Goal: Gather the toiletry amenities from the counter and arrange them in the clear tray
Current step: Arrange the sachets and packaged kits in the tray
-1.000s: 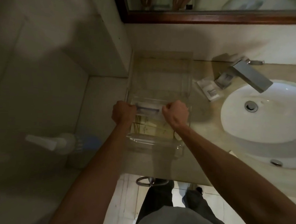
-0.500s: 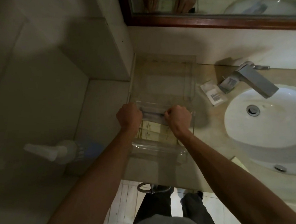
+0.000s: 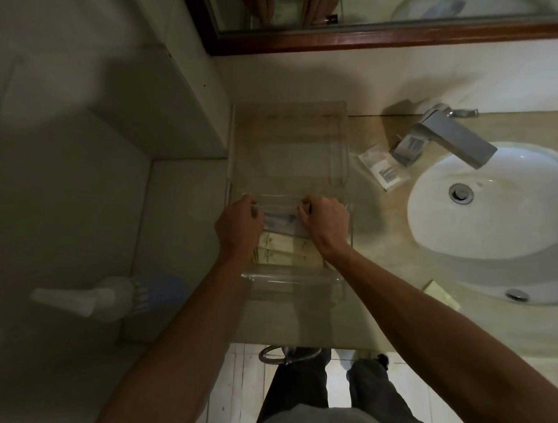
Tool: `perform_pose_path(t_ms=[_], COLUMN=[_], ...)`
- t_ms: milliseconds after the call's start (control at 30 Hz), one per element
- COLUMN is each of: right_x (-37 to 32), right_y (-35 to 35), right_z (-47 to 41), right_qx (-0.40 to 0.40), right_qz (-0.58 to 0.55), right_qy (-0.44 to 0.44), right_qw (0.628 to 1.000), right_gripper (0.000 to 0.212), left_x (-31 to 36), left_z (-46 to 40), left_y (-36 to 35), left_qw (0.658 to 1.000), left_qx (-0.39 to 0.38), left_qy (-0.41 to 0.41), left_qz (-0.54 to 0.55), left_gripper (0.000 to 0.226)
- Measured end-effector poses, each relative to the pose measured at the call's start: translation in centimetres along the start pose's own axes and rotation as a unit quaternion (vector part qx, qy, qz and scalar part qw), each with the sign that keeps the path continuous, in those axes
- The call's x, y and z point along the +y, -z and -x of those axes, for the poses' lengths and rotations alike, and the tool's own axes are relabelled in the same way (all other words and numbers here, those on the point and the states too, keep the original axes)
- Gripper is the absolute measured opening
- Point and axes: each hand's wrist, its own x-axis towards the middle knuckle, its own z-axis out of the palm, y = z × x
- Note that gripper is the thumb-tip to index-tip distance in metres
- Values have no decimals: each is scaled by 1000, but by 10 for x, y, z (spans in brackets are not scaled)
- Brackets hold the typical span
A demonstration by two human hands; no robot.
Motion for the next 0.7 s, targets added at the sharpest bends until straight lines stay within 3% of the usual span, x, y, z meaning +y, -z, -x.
perform_pose_path(t_ms=[100, 267, 500, 600, 700], right_x=[4, 15, 15, 18, 27], right_y=[3, 1, 1, 6, 5], right_z=[-3, 1, 0, 13, 31], right_qx=[6, -75, -82, -90, -136], right_qz=[-16, 29, 47, 51, 81], right_qy=[29, 133, 176, 192, 218], right_qw=[999, 988, 980, 976, 963], right_gripper=[22, 42, 31, 28, 32], left_x=[-3, -9, -9, -14, -20], left_z=[6, 14, 19, 31, 48], left_y=[-4, -13, -15, -10, -11], left_qw=[999, 990, 991, 993, 994], left_qx=[-29, -95, -62, -39, -78], left_qy=[-14, -59, -59, -70, -61], left_qz=[43, 84, 100, 85, 50], left_gripper=[31, 49, 40, 23, 18])
